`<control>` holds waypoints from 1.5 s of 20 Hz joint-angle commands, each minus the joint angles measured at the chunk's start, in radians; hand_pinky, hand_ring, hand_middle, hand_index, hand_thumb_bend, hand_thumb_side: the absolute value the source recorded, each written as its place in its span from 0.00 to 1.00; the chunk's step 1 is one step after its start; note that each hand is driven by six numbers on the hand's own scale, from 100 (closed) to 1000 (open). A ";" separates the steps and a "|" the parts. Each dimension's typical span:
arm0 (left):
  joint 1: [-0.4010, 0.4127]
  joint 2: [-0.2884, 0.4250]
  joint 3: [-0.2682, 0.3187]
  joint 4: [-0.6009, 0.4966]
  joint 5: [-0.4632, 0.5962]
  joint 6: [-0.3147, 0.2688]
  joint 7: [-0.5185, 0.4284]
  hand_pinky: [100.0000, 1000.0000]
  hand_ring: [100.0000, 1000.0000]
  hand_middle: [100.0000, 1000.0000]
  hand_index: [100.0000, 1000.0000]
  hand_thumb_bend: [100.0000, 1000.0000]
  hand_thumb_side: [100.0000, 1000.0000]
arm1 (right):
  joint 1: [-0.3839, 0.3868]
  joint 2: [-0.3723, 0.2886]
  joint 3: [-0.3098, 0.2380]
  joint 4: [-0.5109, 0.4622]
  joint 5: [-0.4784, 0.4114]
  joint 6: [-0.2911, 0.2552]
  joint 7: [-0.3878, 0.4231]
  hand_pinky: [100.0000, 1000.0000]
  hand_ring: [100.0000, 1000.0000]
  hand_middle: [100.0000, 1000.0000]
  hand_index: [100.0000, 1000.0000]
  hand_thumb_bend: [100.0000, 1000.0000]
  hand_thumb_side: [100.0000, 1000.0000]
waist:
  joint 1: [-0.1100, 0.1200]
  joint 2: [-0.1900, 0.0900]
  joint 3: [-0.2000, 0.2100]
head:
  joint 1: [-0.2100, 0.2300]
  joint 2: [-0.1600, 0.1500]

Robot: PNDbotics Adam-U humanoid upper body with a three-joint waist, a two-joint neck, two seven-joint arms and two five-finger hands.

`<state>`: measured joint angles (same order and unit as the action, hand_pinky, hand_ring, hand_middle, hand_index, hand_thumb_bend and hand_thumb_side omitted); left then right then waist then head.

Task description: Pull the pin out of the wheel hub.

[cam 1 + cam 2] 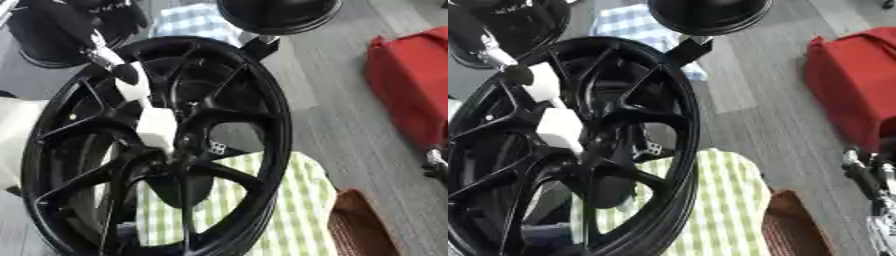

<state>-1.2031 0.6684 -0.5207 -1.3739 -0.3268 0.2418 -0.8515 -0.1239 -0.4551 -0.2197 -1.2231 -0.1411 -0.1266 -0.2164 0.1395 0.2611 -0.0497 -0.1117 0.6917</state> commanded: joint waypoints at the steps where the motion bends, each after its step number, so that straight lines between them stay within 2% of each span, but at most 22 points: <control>1: -0.012 0.012 0.004 0.016 -0.025 0.001 0.014 0.86 0.78 0.73 0.85 0.81 0.41 | -0.010 -0.033 0.000 -0.009 0.008 0.004 -0.003 0.59 0.57 0.55 0.68 0.02 0.48 | -0.008 -0.025 -0.002 | -0.001 -0.013; 10: -0.012 -0.011 0.000 0.067 -0.047 -0.019 0.030 0.85 0.78 0.73 0.84 0.80 0.41 | -0.012 -0.032 0.001 -0.011 0.009 0.007 -0.002 0.59 0.57 0.55 0.68 0.02 0.48 | -0.009 -0.022 -0.005 | 0.000 -0.014; 12: -0.006 -0.017 0.000 0.078 -0.054 -0.014 0.033 0.81 0.75 0.69 0.82 0.75 0.38 | -0.015 -0.032 0.002 -0.011 0.009 0.007 -0.002 0.59 0.57 0.55 0.68 0.02 0.49 | -0.008 -0.019 -0.008 | 0.004 -0.016; 14: -0.003 -0.035 0.001 0.114 -0.076 -0.011 0.043 0.81 0.74 0.69 0.81 0.75 0.38 | -0.020 -0.030 0.004 -0.013 0.011 0.010 -0.001 0.59 0.57 0.55 0.68 0.01 0.49 | -0.008 -0.016 -0.012 | 0.008 -0.017; 21: -0.004 -0.074 0.005 0.187 -0.112 -0.055 0.064 0.79 0.72 0.65 0.79 0.72 0.36 | -0.023 -0.028 0.006 -0.016 0.015 0.014 0.001 0.59 0.57 0.55 0.68 0.01 0.49 | -0.009 -0.013 -0.015 | 0.015 -0.020; 27: -0.001 -0.064 -0.001 0.167 -0.077 -0.069 0.069 0.72 0.60 0.53 0.70 0.63 0.30 | -0.024 -0.028 0.006 -0.015 0.017 0.018 -0.002 0.59 0.57 0.55 0.68 0.02 0.49 | -0.009 -0.013 -0.014 | 0.010 -0.019; 30: -0.001 -0.045 -0.007 0.132 -0.091 -0.069 0.047 0.70 0.58 0.51 0.68 0.60 0.26 | -0.023 -0.029 0.006 -0.014 0.018 0.018 -0.003 0.59 0.57 0.55 0.68 0.02 0.49 | -0.008 -0.014 -0.012 | 0.008 -0.018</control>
<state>-1.1882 0.5829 -0.5331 -1.2193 -0.4167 0.1737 -0.7969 -0.1405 -0.4551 -0.2088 -1.2236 -0.1296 -0.1094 -0.2167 0.1395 0.2634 -0.0624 -0.1005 0.6833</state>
